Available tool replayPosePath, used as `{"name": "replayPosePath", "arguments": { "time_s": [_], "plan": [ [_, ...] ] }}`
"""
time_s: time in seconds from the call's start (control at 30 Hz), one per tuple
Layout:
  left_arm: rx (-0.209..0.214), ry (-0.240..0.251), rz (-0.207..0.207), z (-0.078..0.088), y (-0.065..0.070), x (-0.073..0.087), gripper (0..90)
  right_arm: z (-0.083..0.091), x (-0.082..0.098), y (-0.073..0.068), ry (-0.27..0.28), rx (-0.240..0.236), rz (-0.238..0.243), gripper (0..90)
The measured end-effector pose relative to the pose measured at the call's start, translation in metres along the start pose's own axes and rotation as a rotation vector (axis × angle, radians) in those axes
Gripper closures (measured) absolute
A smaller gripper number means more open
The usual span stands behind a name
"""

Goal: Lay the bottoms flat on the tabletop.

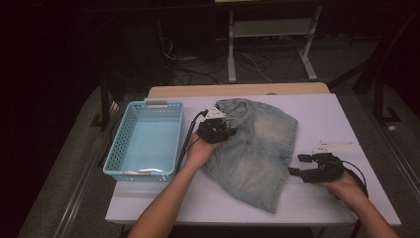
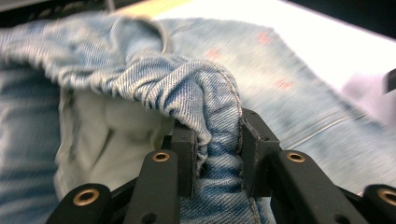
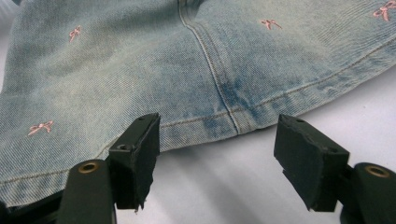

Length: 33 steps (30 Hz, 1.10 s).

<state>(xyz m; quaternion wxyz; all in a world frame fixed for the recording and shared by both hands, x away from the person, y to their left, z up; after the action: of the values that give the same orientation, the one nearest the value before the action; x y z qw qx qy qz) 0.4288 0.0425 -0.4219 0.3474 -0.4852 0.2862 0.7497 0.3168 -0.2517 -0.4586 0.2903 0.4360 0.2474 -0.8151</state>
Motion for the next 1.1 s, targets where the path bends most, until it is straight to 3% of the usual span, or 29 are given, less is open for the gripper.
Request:
{"name": "replayPosePath", "arguments": {
  "time_s": [0.3,0.47,0.6,0.8,0.97,1.1],
  "plan": [
    [0.092,0.088,-0.051,-0.025,0.015,-0.023,70.1,0.001,0.0,0.001,0.003,0.004,-0.006,30.9],
    [0.148,0.117,-0.04,-0.045,0.022,-0.026,70.0,0.001,0.0,0.001,0.006,0.004,-0.002,30.9],
    [0.184,0.113,-0.032,-0.06,0.029,-0.021,69.3,0.001,0.0,0.0,0.006,0.003,-0.001,30.9],
    [0.16,0.047,-0.024,-0.071,0.023,-0.008,61.0,0.001,0.0,0.0,0.007,0.0,0.001,30.9],
    [0.089,0.011,-0.033,-0.063,0.021,-0.008,43.9,0.001,0.0,0.0,0.007,0.0,0.003,30.9],
    [0.035,0.002,-0.024,-0.048,0.018,-0.011,23.9,0.001,-0.001,-0.001,0.009,-0.001,-0.002,30.8]
  ]
}}
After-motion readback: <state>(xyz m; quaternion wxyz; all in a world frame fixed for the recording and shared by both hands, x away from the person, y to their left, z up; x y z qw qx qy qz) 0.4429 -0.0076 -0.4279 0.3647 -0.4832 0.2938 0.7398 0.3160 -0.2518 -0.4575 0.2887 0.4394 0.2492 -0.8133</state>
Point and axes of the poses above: each handheld gripper's, and its own axes: z roughly backward along the jaws, x roughly out of its underside, y roughly to its right, the point moved 4 cm from there along -z, roughly forward along the jaws, and after that the axes turned 10 degrees about y, right-handed, at the moved point
